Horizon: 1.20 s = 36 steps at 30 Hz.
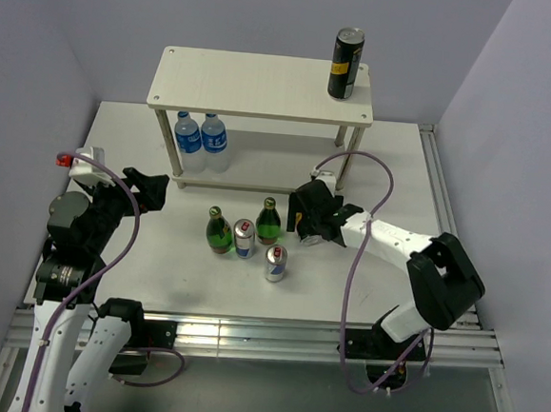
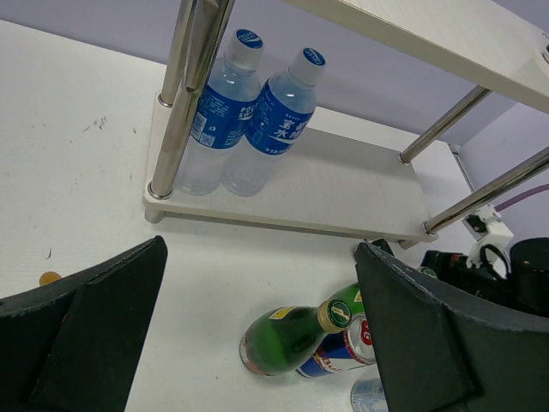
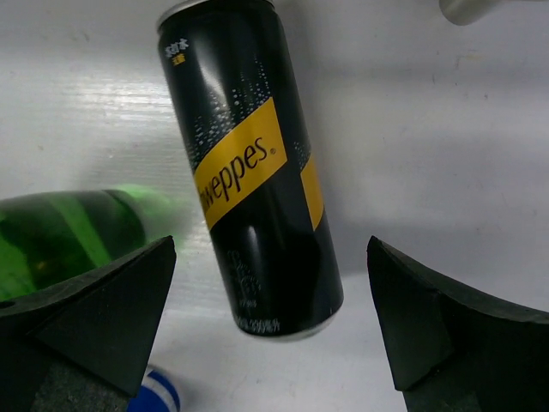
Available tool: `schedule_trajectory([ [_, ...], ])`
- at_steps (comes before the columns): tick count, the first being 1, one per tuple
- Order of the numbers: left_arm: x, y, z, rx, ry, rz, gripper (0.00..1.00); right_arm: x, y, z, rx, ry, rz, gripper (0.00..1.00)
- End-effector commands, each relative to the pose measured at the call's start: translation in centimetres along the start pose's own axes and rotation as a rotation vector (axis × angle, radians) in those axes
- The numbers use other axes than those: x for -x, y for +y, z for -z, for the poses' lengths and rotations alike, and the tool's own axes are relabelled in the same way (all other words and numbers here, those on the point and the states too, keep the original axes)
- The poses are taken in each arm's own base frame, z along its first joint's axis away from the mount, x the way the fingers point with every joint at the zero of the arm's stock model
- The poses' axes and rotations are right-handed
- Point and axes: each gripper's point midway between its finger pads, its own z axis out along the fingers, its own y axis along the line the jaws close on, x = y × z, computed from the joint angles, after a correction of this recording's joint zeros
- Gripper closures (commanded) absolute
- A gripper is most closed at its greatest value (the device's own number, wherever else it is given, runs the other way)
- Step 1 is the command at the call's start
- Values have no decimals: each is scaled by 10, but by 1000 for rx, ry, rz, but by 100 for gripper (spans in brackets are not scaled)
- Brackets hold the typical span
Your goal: Place and organize the beverage onto the shelf
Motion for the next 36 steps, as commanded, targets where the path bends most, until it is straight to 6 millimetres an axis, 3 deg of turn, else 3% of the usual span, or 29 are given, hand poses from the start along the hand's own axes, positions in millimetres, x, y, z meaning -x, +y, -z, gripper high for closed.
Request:
schedule_trajectory([
  [1,3,-2,-1,-15,-11,-13,1,19,8,-14,25,-37,0,0],
  [15,3,1,-1,-1,-16,-11,1,19,20,-53,25,25,25,4],
  [19,3,1,-1,2,-15,-14,1,11,19,-57,31,45,28,24],
  [24,5,1,0,0,-21,-15,1,-7,17,-54,49,87,30,43],
  [27,5,1,1,2,-22,-15,1,-15,15,-49,62,110,23,63],
  [28,5,1,1,2,-22,-15,1,-15,16,-45,73,109,18,81],
  [30,5,1,1,2,-22,-16,1,-24,12,-40,76,127,9,96],
  [31,5,1,1,2,-22,-15,1,-22,15,-32,97,118,3,100],
  [33,4,1,0,2,-20,-15,1,-31,10,-21,93,126,5,100],
  [35,5,1,0,2,-22,-15,1,-29,7,2,96,98,8,100],
  [36,5,1,0,2,-22,-15,1,-16,10,20,121,46,-2,100],
])
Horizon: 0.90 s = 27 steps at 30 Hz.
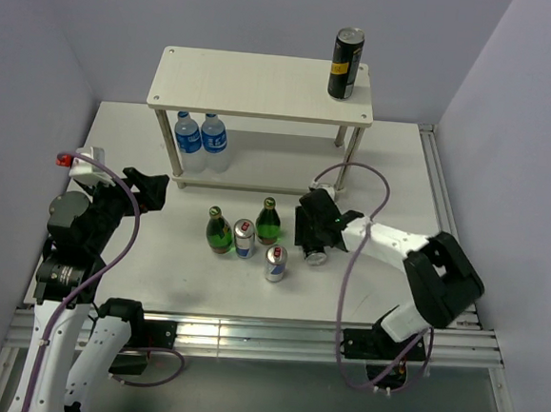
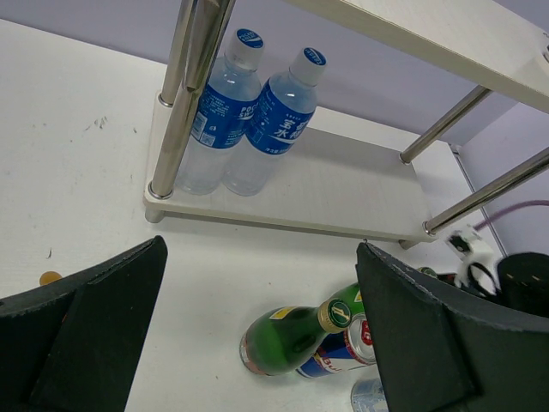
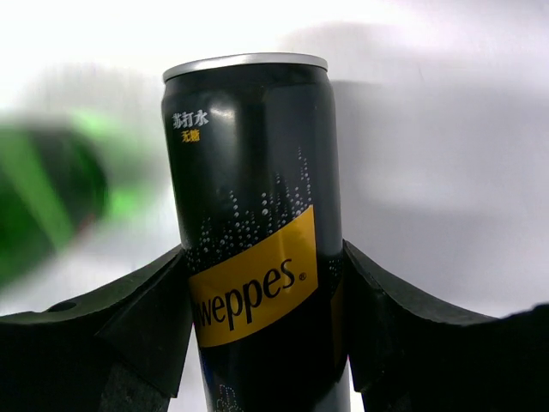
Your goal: Place and organize the beverage onto the shelf
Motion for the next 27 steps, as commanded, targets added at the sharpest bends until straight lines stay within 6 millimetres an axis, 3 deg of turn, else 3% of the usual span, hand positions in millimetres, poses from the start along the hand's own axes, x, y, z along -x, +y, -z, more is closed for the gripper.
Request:
schedule_trajectory([
  [1,5,0,1,-1,-22,-13,1,19,14,55,64,-109,-19,100],
  [2,5,0,1,-1,-22,-15,1,16,13,68,58,-106,-19,100],
  [3,5,1,1,2,-23,-15,1,34,19,95,102,-177,-37,100],
  [5,6,1,1,2,-27,-12,1,42,22,124,128,-211,-46,100],
  [6,6,1,1,5,-28,-13,1,64,30,156,190,-288,-69,100],
  [8,7,2,2,7,-33,-12,1,78,40,193,285,-341,-80,100],
  [9,7,2,2,8,-31,-10,1,96,49,218,340,-391,-92,100],
  [11,7,3,1,11,-31,-12,1,109,64,245,428,-406,-86,100],
  [12,7,3,1,14,-30,-11,1,129,74,273,485,-457,-93,100],
  [14,6,5,1,20,-30,-9,1,143,91,286,542,-461,-84,100],
  [15,7,5,1,22,-31,-8,1,161,100,311,589,-509,-90,100],
  [19,7,6,1,31,-33,-7,1,203,134,349,697,-599,-55,100],
  [20,7,7,1,31,-33,-9,1,221,144,361,712,-638,-51,100],
  [22,7,8,1,37,-34,-9,1,237,163,363,719,-674,1,100],
  [23,8,8,1,38,-36,-7,1,254,165,386,727,-748,1,100],
  [24,7,7,1,34,-34,-9,1,260,171,390,720,-782,42,100],
  [25,7,7,2,34,-36,-11,1,271,179,382,703,-797,54,100],
  [26,8,7,2,36,-37,-9,1,286,179,402,702,-859,48,100],
  [27,8,7,2,32,-37,-11,1,299,172,400,632,-900,48,100],
])
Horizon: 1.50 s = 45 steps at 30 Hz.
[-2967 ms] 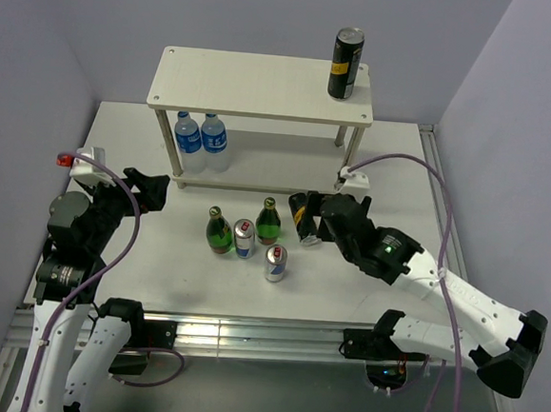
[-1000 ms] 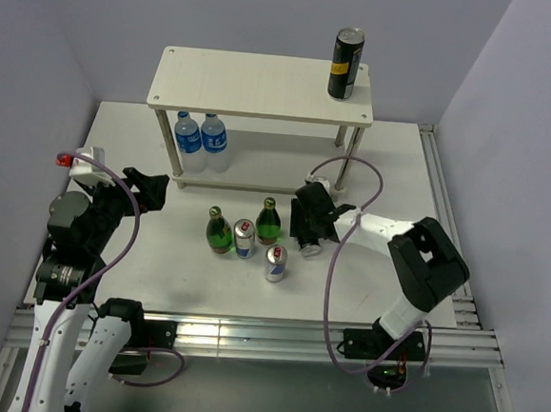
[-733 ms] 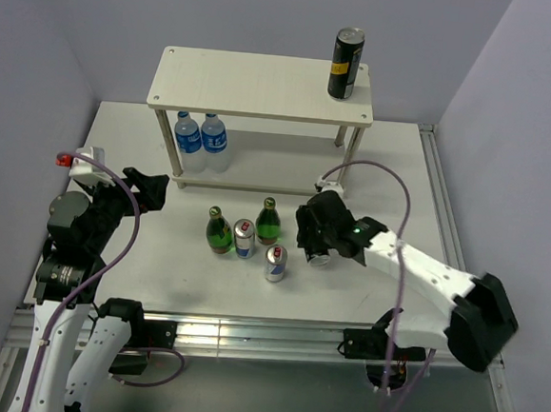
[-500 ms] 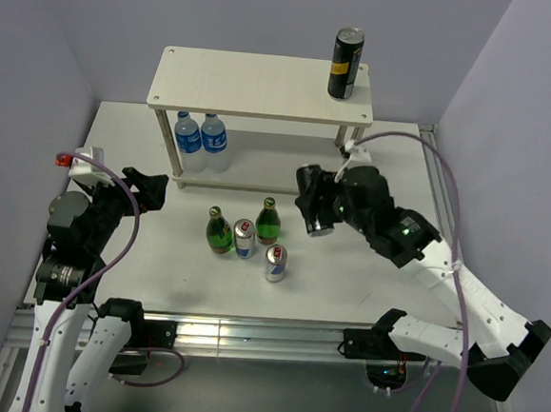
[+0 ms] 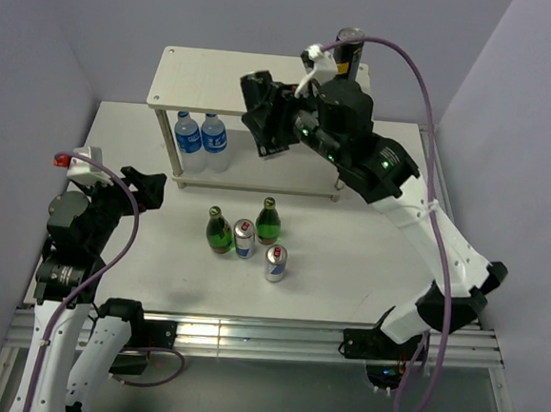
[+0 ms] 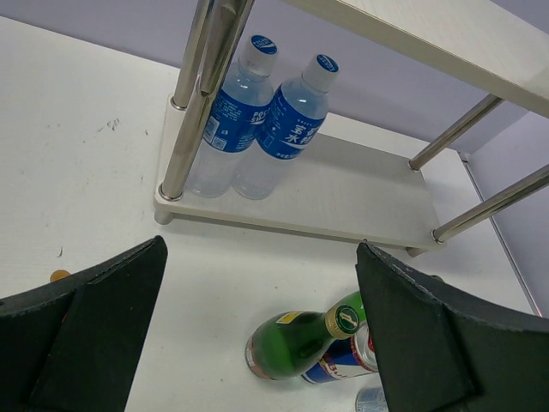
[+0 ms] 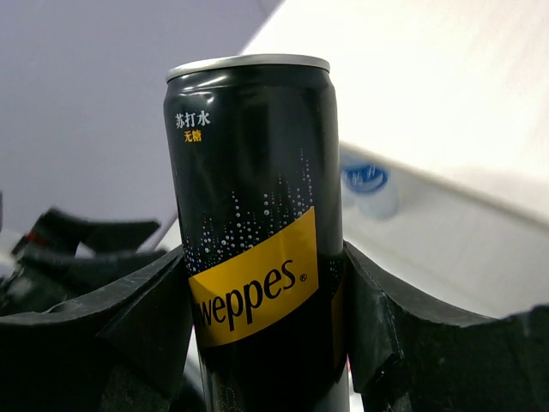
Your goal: Place and organize the beverage onto the shelf
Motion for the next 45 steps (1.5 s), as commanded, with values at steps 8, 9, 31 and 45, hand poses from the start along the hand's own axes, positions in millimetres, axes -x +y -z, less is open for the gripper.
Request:
schedule_trajectory([
  [8,4,0,1,-4,-20,-15,1,145,3,-16,-187,-488,205,100],
  [9,4,-1,0,-8,-18,-15,1,150,-2,-16,-225,-516,256,100],
  [31,5,-4,2,-30,-22,-18,1,148,-112,-53,-782,-1009,361,100],
  [45,7,-5,3,-34,-29,-16,1,93,-171,-70,-850,-995,416,100],
])
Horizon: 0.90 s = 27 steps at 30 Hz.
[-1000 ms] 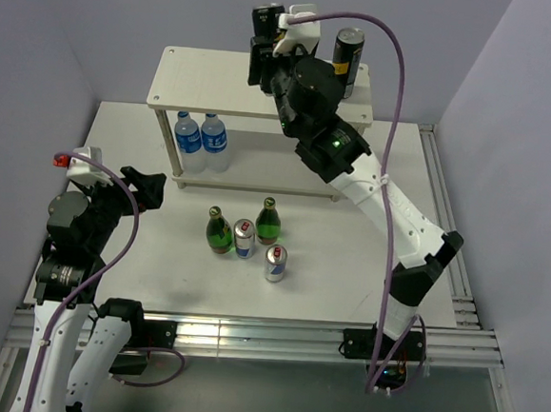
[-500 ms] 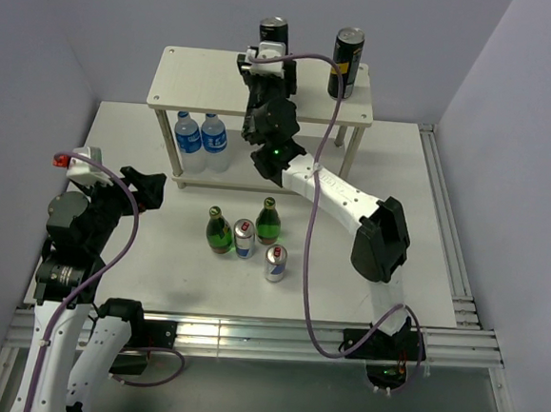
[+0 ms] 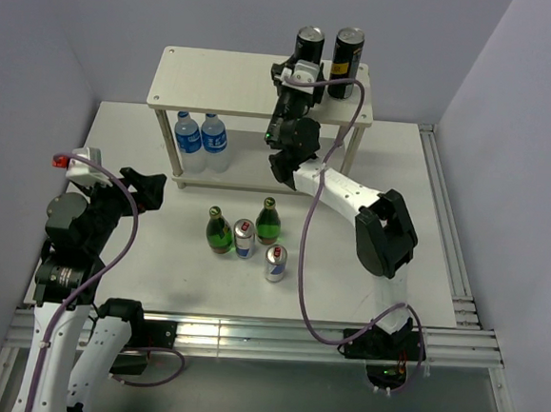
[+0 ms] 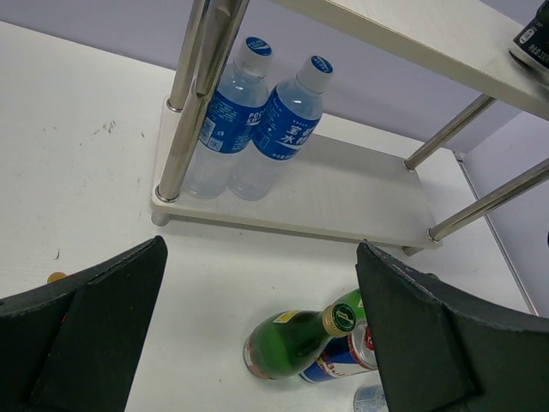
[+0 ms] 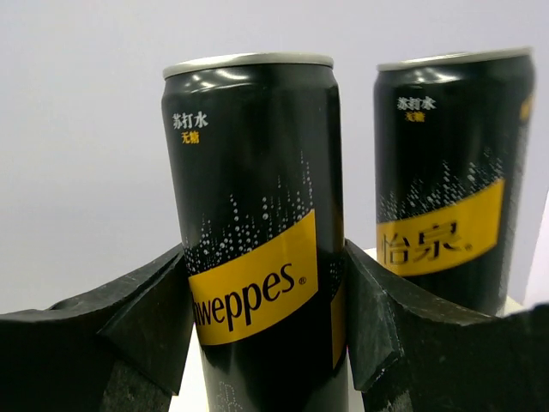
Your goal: Place and organize the beverage onto the shelf
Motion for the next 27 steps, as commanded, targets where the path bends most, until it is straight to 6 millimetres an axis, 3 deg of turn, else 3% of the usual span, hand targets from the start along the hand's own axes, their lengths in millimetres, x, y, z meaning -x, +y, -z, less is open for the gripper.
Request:
schedule_trajectory([
  [1,6,-2,1,-17,-25,-16,1,12,-19,7,-58,-59,-97,100],
  [7,6,-2,1,-15,-26,-15,1,-6,-24,17,-57,-27,-89,100],
  [13,6,-1,1,-13,-27,-15,1,-25,-15,20,-37,16,-42,100],
  [15,6,-1,2,-12,-27,-14,1,-29,-12,19,-29,25,-25,90],
  [16,6,-2,2,-14,-28,-13,1,-30,-10,19,-22,30,-15,73],
  [17,7,-1,1,-11,-30,-15,1,-31,-9,19,-17,33,-12,64],
  [18,6,-1,2,-11,-28,-14,1,-32,-7,19,-8,35,-7,48],
  [21,7,-1,2,-13,-30,-13,1,-36,-4,19,-1,44,5,24],
  [27,8,-2,3,-15,-34,-15,1,-41,-1,19,8,58,22,12],
])
